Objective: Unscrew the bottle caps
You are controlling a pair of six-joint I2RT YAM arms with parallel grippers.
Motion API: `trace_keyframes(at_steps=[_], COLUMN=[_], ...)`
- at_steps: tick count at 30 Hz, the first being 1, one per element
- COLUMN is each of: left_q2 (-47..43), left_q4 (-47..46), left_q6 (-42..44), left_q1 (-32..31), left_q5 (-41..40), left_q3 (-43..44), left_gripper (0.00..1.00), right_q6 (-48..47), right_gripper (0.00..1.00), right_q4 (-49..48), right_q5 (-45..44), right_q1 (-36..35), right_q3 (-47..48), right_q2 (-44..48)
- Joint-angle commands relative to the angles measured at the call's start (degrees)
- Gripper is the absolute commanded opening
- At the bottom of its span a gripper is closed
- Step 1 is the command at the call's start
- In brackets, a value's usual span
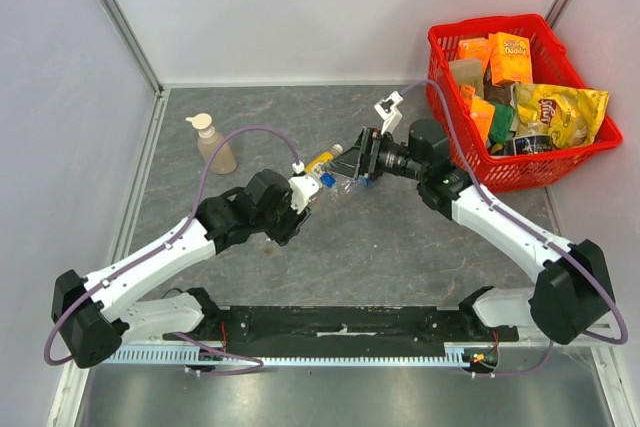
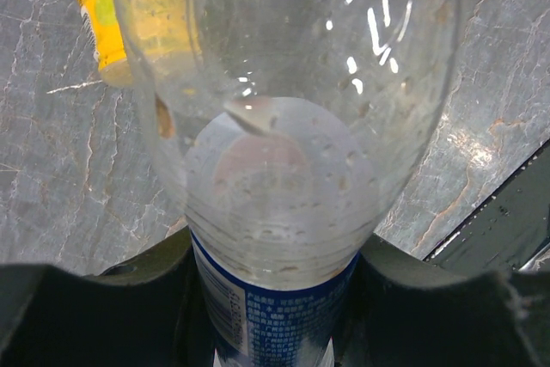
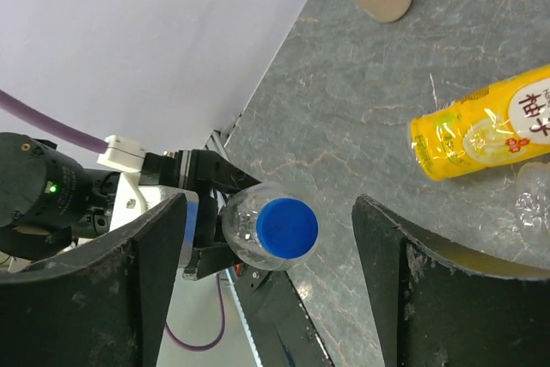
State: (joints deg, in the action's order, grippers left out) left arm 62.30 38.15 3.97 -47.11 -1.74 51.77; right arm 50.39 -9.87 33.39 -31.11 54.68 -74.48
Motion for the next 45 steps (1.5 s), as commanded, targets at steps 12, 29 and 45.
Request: trace_keyframes(at_steps=[12,29,45], left_q2=[1.77,2.91,3.88], left_q4=[0.34,0.78,1.05], left_q6=[-0.71,-0.89,-0.80], left_q1=[-0.08,0.00,-0.08], left_q5=[-1.69,-0.90,-1.16], left_q3=[0.61,0.88,1.05], left_gripper=[0.18,0.20,0.20], right_q6=[0.76,3.66,4.10], right_gripper=[0.62,0.55,0.45], right_q4=[-2.00,-6.82,-7.71], right_q5=[5.28,6.95,8.80], right_q1=[0.18,0.09,-0.44], right_q3=[-0.89,-4.58,-3.26], right_q2=[-4.10,-4.53,-6.21])
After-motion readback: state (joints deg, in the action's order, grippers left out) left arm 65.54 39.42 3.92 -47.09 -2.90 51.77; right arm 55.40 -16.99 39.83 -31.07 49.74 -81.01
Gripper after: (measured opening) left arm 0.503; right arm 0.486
